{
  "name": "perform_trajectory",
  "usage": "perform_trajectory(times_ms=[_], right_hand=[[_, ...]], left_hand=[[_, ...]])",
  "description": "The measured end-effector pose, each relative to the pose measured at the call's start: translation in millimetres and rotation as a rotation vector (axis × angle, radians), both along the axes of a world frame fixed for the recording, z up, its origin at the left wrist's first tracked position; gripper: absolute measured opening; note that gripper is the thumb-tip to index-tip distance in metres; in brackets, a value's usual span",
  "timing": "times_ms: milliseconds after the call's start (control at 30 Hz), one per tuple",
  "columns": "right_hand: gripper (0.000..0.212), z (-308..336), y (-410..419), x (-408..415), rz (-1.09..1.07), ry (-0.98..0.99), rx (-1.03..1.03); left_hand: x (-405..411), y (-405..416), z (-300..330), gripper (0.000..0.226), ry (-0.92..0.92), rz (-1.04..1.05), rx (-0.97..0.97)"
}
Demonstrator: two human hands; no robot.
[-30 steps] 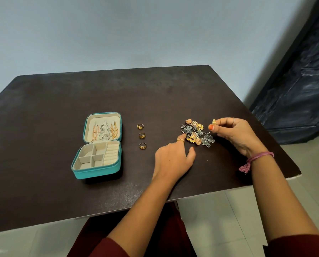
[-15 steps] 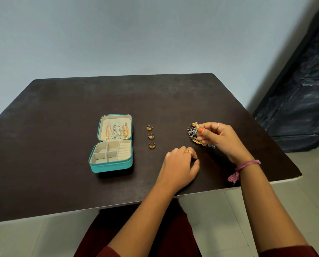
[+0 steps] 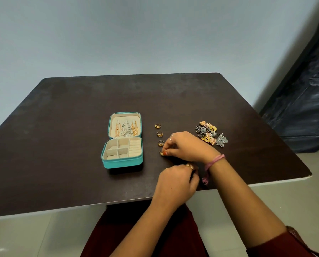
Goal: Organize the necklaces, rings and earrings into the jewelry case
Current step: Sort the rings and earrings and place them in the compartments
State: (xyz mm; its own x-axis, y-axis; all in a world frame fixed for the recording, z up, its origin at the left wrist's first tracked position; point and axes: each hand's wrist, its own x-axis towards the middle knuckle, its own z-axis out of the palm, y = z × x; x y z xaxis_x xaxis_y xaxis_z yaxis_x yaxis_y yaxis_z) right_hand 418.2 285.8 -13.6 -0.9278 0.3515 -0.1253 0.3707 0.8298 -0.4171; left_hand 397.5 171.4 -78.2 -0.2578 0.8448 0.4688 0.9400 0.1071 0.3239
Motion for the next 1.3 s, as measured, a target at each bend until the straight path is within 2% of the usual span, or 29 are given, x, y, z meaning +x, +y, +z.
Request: perform_trajectory(times_ms=[100, 200, 300, 433, 633, 667, 733, 800, 833, 933, 1133, 1300], right_hand=[[0.019, 0.3, 0.9, 5.0, -0.031, 0.042, -0.042], [0.018, -3.9, 13.5, 26.8, -0.202, 0.27, -0.097], [0.018, -23.4, 27.6, 56.8, -0.498, 0.507, 0.045], [0.027, -55.0, 28.1, 84.0, -0.684, 0.54, 0.175], [0.036, -64.1, 27.9, 84.1, -0.714, 0.474, 0.126], [0.037, -63.5, 26.8, 83.6, -0.714, 0.477, 0.123], [0.036, -61.1, 22.5, 83.7, -0.717, 0.496, 0.15], [0.033, -61.5, 17.3, 84.9, -0.697, 0.515, 0.268], [0.03, -62.9, 15.9, 85.2, -0.669, 0.508, 0.337], [0.024, -66.9, 14.5, 84.4, -0.602, 0.439, 0.424], [0.022, -66.8, 14.0, 83.6, -0.625, 0.44, 0.387], [0.017, -65.8, 11.7, 82.6, -0.562, 0.354, 0.456]], left_hand=[[0.4, -1.1, -1.4, 0.011, -0.018, -0.007, 0.003], [0.5, -0.9, -2.2, 0.009, -0.026, -0.001, -0.027], [0.7, -0.6, -2.1, 0.013, -0.02, -0.006, -0.06], [0.2, -0.9, -1.5, 0.016, -0.035, -0.017, -0.08], [0.4, -1.8, 1.7, 0.018, -0.09, -0.047, -0.1], [-0.2, -2.8, 3.3, 0.02, -0.134, -0.073, -0.099], [-2.5, -7.3, 8.8, 0.023, -0.336, -0.132, -0.086], [-6.0, -14.4, 13.7, 0.022, -0.513, -0.171, 0.005], [-9.1, -18.7, 14.3, 0.021, -0.534, -0.177, 0.057], [-25.1, -35.4, 18.4, 0.022, -0.487, -0.165, 0.171], [-74.3, -68.5, 43.4, 0.02, -0.385, 0.029, 0.475], [-118.7, -87.8, 42.6, 0.014, -0.468, 0.198, 0.477]])
